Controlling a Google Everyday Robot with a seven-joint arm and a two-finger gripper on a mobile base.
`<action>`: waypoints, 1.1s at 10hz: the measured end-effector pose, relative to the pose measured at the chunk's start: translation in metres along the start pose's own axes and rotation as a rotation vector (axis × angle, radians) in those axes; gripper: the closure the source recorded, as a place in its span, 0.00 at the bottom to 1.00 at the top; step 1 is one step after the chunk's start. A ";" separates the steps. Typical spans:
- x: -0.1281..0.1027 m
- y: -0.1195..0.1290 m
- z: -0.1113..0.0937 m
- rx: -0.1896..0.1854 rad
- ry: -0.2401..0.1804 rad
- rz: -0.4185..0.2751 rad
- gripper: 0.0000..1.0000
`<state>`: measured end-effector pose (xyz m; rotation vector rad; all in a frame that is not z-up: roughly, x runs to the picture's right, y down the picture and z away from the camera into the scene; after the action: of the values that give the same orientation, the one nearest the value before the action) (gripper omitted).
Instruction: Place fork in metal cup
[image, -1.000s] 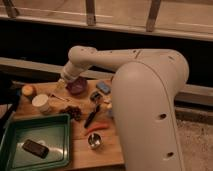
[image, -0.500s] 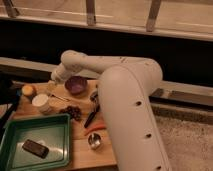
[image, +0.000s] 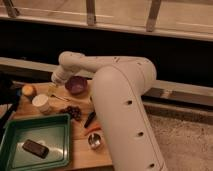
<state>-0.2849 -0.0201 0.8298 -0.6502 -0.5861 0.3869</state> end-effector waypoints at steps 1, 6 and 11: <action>0.007 -0.003 -0.004 0.009 0.019 0.003 0.34; 0.029 -0.011 0.008 0.037 0.148 -0.038 0.34; 0.026 -0.009 0.023 0.006 0.186 -0.106 0.34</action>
<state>-0.2780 -0.0032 0.8609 -0.6388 -0.4394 0.2261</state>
